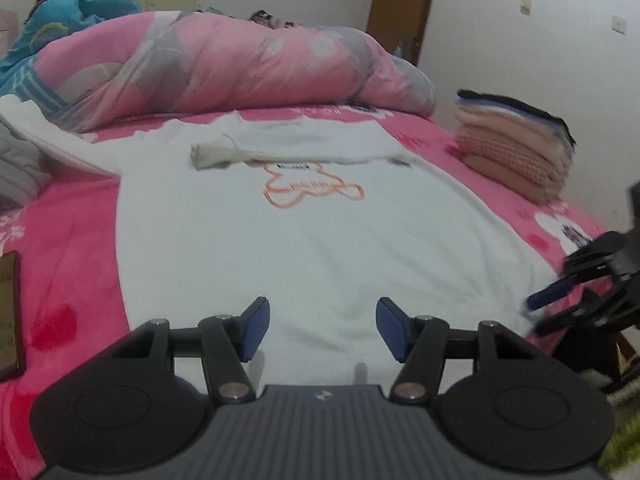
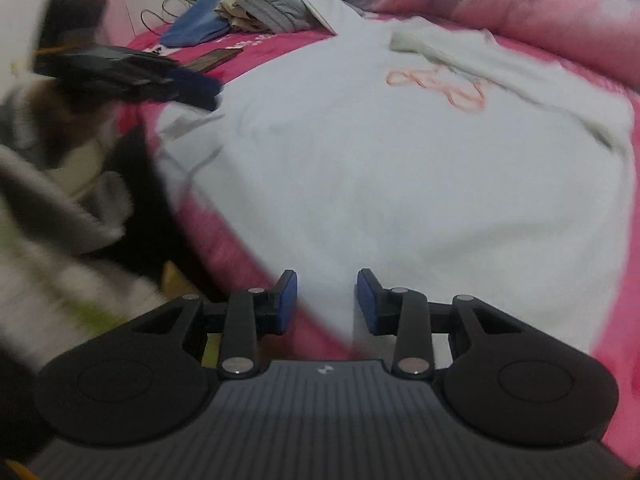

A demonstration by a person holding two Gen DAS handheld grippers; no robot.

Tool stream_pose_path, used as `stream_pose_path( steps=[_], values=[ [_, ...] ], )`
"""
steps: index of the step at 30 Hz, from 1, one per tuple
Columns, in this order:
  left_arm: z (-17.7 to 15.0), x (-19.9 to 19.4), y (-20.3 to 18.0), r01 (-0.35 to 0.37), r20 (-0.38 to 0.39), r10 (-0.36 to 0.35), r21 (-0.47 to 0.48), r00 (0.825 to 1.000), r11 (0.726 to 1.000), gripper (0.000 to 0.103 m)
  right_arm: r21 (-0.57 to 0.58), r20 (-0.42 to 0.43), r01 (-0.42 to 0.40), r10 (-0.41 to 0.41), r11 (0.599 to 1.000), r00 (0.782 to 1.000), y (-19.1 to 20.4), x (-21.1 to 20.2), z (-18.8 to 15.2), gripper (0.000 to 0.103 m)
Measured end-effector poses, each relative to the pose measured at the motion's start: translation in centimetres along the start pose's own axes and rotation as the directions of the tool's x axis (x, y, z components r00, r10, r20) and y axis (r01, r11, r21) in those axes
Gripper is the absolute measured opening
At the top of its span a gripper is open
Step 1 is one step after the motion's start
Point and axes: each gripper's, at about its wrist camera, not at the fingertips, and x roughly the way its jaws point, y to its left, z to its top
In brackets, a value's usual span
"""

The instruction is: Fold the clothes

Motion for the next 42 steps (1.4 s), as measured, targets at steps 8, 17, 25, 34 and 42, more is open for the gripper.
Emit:
stream_pose_path(
  steps=[8, 17, 25, 34, 42],
  values=[
    [0.1, 1.5, 0.6, -0.087, 0.01, 0.089, -0.12, 0.996, 0.989, 0.067, 0.162, 0.127, 0.226, -0.247, 0.961, 0.961, -8.2, 0.6, 3.2, 0.03],
    [-0.8, 1.8, 2.8, -0.15, -0.056, 0.143, -0.161, 0.988, 0.976, 0.067, 0.355, -0.02, 0.402, -0.424, 0.844, 0.906, -12.4, -6.3, -7.2, 0.026],
    [0.1, 0.6, 2.1, -0.209, -0.039, 0.206, -0.175, 0.978, 0.962, 0.067, 0.193, 0.195, 0.228, -0.265, 0.954, 0.944, -10.6, -2.9, -1.6, 0.025],
    [2.7, -2.6, 4.0, -0.295, 0.016, 0.301, -0.167, 0.953, 0.941, 0.067, 0.084, -0.032, 0.262, -0.26, 0.961, 0.965, -9.4, -3.3, -5.9, 0.024],
    [10.7, -3.5, 4.6, -0.278, 0.137, 0.301, -0.16, 0.944, 0.947, 0.074, 0.04, 0.17, 0.199, -0.203, 0.979, 0.964, -9.2, -6.3, 1.9, 0.026]
  ],
)
